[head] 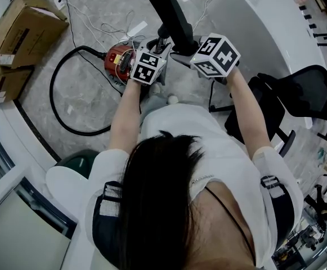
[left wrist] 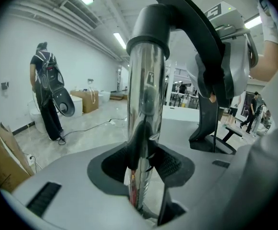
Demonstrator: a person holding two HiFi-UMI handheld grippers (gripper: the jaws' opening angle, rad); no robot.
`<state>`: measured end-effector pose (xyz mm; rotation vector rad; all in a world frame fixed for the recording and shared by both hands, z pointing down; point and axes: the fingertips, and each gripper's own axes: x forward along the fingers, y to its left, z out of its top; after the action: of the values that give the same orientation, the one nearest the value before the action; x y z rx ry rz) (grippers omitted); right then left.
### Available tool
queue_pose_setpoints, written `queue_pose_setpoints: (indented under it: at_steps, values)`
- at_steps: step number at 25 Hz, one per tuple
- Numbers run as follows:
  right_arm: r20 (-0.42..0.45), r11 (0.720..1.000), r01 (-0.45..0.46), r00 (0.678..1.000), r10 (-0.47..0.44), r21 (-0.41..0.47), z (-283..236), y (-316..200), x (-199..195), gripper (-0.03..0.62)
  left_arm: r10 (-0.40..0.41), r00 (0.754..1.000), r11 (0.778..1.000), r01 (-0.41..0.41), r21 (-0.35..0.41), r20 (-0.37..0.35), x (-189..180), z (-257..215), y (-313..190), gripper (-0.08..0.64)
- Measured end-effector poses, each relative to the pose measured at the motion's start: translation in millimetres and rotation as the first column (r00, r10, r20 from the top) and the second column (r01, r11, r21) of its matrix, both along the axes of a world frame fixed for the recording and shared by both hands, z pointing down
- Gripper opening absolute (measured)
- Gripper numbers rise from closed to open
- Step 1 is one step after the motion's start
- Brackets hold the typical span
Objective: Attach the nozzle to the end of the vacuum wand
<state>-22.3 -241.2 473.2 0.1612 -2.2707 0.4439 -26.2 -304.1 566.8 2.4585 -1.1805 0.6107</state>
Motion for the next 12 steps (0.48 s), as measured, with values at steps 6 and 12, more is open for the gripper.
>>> queue_pose_setpoints:
  at_steps: [6, 12]
  values:
    - [0.029, 1.000, -0.022, 0.999, 0.022, 0.003, -0.6, -4.0, 0.3, 0.077, -0.002, 1.000, 1.000, 0.002, -0.004, -0.011, 1.0, 0.3, -2.5, 0.146]
    - [0.063, 0.997, -0.063, 0.996, 0.061, 0.038, -1.8, -9.2, 1.8, 0.081, -0.005, 1.000, 1.000, 0.005, -0.010, -0.023, 1.3, -0.8, -1.9, 0.146]
